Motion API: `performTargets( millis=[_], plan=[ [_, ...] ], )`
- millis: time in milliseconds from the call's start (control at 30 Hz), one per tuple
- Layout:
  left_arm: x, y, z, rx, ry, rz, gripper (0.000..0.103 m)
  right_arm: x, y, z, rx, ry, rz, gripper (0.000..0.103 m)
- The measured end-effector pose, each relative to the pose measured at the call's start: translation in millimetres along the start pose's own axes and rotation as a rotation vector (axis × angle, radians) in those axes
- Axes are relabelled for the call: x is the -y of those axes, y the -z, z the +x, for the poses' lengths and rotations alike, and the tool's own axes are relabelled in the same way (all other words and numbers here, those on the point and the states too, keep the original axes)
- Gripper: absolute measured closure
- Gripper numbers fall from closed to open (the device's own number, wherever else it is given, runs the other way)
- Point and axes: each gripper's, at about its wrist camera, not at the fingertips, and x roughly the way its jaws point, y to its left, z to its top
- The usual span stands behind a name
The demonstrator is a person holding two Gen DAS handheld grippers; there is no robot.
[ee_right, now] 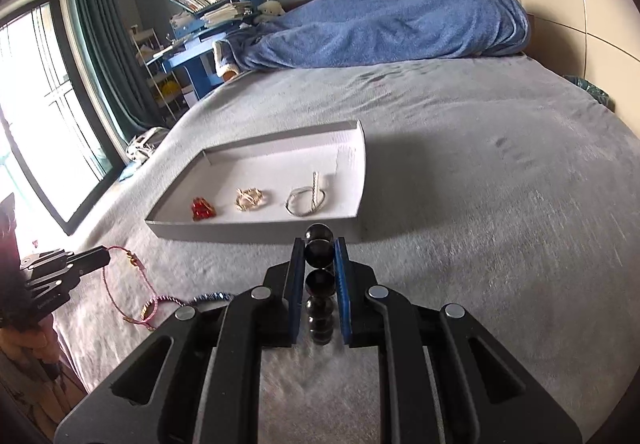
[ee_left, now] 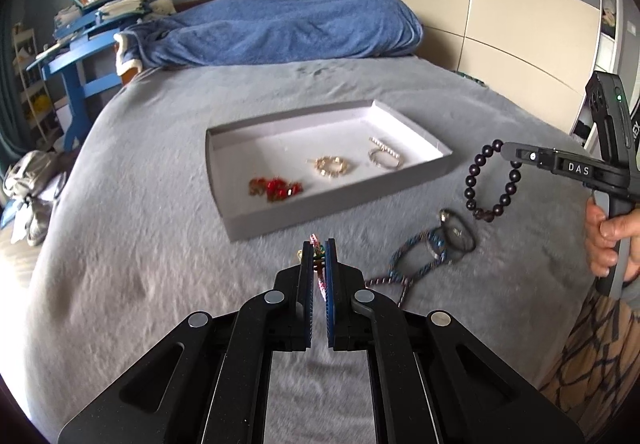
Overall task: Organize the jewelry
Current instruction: 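Carry both bracelets over the tray and lower them inside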
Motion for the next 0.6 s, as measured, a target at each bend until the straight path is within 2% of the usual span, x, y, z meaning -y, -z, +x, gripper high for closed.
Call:
performTargets(
  millis=[267, 600],
  plan=[
    [12, -37, 1, 0.052, 0.015, 0.023, 0.097, -15, -29, 8, 0.022, -0.025, -0.024, 0.089],
    [15, -77, 10, 0.099, 0.03, 0.001, 0.097, -44, -60, 22, 0.025, -0.058, -0.091, 0.089]
  ],
)
